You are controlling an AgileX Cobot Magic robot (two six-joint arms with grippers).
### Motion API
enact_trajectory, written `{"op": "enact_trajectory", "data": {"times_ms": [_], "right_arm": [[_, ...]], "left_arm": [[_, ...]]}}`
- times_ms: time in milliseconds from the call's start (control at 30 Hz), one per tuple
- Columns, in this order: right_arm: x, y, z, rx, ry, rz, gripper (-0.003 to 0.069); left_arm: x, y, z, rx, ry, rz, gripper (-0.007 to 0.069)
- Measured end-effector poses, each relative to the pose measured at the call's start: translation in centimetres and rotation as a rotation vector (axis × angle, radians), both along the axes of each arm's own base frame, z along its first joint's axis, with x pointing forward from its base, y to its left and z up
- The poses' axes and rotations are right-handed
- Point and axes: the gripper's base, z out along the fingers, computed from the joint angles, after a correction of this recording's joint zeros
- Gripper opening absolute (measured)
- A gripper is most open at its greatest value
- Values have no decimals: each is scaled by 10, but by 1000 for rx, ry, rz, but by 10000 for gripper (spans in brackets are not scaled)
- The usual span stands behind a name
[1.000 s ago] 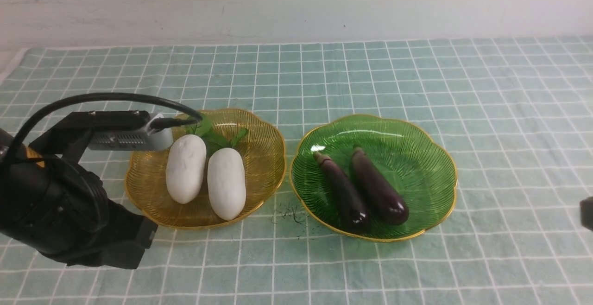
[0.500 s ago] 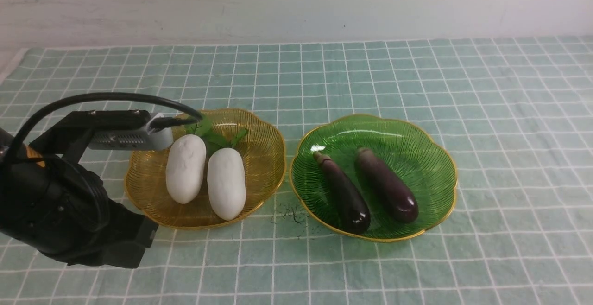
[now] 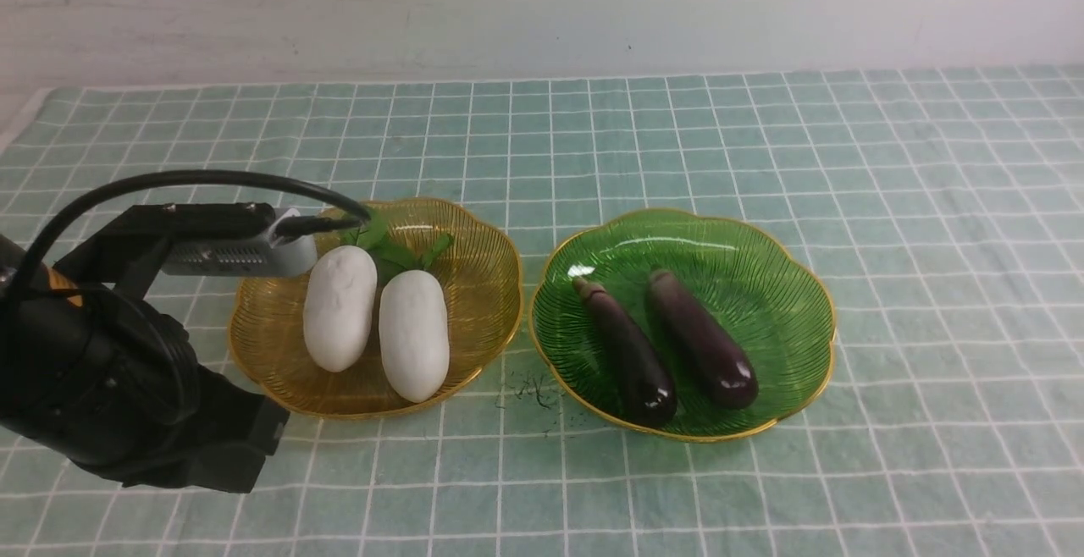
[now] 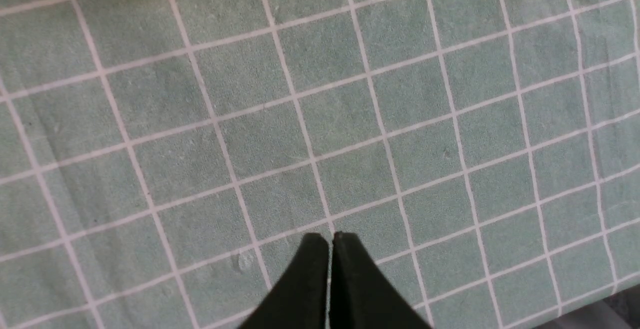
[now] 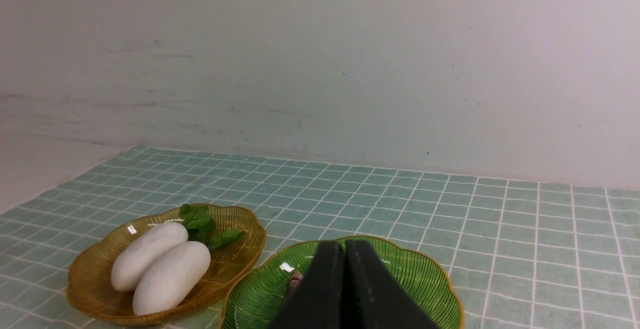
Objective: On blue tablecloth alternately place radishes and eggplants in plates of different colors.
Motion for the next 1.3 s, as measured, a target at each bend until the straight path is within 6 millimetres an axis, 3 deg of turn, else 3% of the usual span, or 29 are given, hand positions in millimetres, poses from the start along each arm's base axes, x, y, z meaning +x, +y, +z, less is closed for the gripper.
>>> {"op": "enact_trajectory", "data": {"times_ms": [333, 467, 700, 867, 967, 1000, 1033, 1167, 1300], "right_arm": [[-1, -3, -8, 5, -15, -46, -15], [4, -11, -52, -66, 42, -203, -15], [6, -17, -106, -108, 145, -317, -15], [6, -18, -117, -144, 192, -324, -15], [6, -19, -118, -169, 200, -327, -15], [6, -19, -118, -171, 200, -327, -15], [6, -19, -118, -171, 200, -327, -15], [6, -19, -118, -173, 200, -323, -15], [6, -17, -118, -179, 197, -288, -15]], "left_arm": [[1, 0, 0, -2, -7, 2, -8], [1, 0, 0, -4, -11, 4, -8], [3, -1, 3, -9, -35, 8, -8], [9, -2, 30, -20, -106, 0, -8], [11, -2, 64, -31, -175, -16, -8], [10, -2, 84, -38, -235, -20, -8], [10, -2, 89, -41, -250, -20, -8], [-1, 0, 121, -59, -367, -21, -8], [-21, 5, 138, -51, -437, -26, -8]]}}
